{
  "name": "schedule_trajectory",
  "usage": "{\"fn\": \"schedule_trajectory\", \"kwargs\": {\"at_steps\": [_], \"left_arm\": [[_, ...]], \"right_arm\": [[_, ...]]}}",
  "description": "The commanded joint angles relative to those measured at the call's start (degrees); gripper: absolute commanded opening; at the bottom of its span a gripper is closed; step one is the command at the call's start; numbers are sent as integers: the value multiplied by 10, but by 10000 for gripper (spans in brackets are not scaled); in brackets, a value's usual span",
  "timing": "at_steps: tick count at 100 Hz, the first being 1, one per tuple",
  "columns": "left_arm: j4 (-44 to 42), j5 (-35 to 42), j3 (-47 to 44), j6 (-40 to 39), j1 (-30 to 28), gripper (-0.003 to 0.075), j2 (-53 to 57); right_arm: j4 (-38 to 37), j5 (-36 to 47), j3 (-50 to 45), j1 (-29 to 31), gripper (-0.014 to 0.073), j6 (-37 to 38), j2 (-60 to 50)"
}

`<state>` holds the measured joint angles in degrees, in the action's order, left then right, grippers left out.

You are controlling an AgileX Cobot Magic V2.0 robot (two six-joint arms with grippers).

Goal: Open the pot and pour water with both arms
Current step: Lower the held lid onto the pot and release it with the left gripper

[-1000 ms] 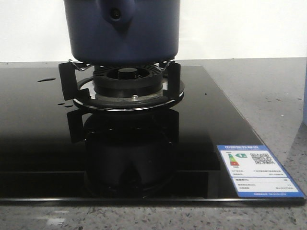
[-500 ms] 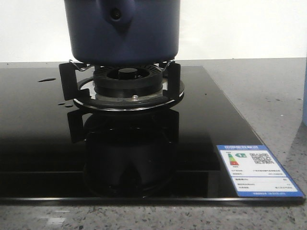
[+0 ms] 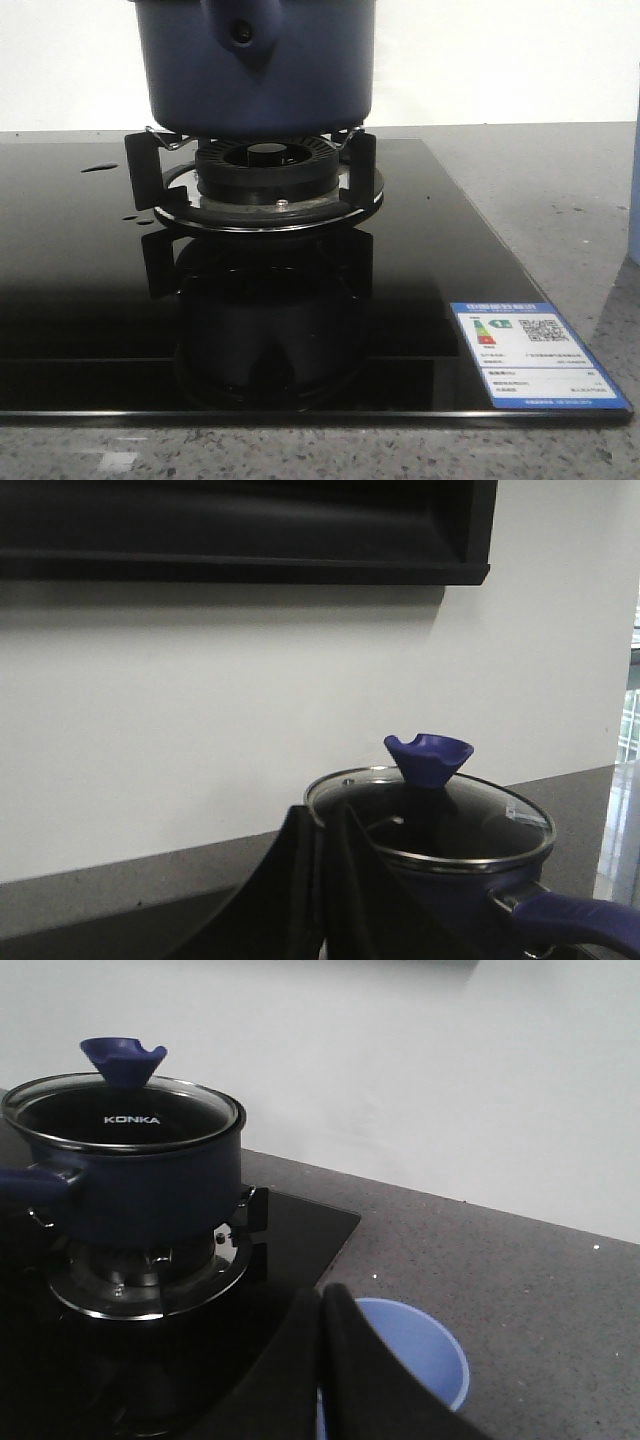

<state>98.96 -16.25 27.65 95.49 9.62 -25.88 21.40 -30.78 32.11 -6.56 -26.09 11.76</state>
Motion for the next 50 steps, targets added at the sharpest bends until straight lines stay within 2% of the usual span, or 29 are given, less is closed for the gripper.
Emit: {"fn": "schedule_trajectory", "kwargs": {"at_steps": [1,21,50], "left_arm": [[12,37,-21,-44,-1,-19,33],[12,50,-73,-44,-1,-19,77],[13,48,-74,-44,-1,-19,78]], "right_arm": [[-1,18,20,3,-67,-6,-18],[1,-18,20,3,-67,-6,-49],[1,-16,20,3,-67,-6,-49]]}}
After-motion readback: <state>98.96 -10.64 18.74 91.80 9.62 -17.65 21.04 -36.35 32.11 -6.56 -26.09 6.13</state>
